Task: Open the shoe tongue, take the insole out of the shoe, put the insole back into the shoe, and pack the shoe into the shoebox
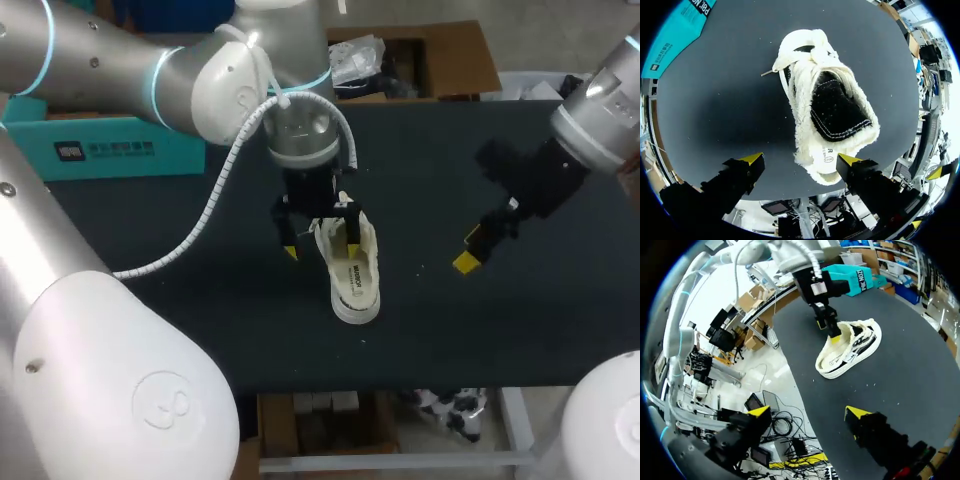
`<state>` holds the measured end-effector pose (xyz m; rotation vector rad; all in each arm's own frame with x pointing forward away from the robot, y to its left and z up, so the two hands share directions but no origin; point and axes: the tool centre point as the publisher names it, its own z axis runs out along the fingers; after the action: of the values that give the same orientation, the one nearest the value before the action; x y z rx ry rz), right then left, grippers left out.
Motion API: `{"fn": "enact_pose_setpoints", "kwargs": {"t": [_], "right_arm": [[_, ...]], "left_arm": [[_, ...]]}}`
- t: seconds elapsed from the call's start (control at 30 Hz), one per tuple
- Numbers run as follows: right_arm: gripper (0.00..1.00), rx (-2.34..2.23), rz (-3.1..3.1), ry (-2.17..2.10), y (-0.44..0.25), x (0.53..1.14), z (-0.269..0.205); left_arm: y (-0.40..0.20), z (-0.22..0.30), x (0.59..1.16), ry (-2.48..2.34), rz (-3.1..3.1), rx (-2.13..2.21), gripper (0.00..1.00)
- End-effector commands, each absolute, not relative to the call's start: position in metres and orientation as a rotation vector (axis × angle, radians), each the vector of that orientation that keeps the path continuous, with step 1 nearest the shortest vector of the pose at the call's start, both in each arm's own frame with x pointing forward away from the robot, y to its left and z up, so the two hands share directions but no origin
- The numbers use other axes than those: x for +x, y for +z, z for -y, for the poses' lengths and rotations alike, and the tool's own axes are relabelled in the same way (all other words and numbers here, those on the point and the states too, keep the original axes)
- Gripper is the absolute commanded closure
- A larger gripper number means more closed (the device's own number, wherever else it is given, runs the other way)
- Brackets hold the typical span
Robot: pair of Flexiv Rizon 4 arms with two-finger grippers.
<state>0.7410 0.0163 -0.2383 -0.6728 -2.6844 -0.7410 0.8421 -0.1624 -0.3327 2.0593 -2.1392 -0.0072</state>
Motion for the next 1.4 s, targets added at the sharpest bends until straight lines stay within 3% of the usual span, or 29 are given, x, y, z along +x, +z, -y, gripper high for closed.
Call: {"fn": "enact_pose_setpoints", "kwargs": {"t": [0.03, 0.07, 0.13, 0.2, 0.23, 0.27, 0.9, 1.4], "right_arm": [[0.0, -0.492, 2.779, -0.666, -0.235, 0.736, -0.019], [0.0, -0.477, 2.781, -0.659, -0.235, 0.736, -0.019], [0.0, -0.456, 2.782, -0.653, -0.237, 0.738, -0.016], [0.0, -0.423, 2.784, -0.645, -0.237, 0.738, -0.015], [0.0, -0.406, 2.786, -0.637, -0.237, 0.738, -0.015], [0.0, -0.391, 2.785, -0.628, -0.238, 0.737, -0.015], [0.0, -0.384, 2.761, -0.618, -0.24, 0.735, -0.014], [0.0, 0.683, 2.974, -0.506, -0.2, 0.751, 0.019]], "left_arm": [[-0.338, 0.17, 0.849, -0.107, 2.109, 2.088, 0.25], [-0.339, 0.172, 0.85, -0.117, 2.112, 2.112, 0.3], [-0.34, 0.173, 0.853, -0.129, 2.096, 2.157, 0.53], [-0.341, 0.176, 0.854, -0.126, 2.1, 2.152, 0.68], [-0.342, 0.177, 0.855, -0.141, 2.102, 2.167, 0.8], [-0.342, 0.177, 0.855, -0.137, 2.101, 2.165, 1.0], [-0.337, 0.166, 0.85, -0.058, 2.346, 2.148, 1.0], [-0.259, 0.141, 0.87, 0.343, 3.067, 1.393, 1.0]]}}
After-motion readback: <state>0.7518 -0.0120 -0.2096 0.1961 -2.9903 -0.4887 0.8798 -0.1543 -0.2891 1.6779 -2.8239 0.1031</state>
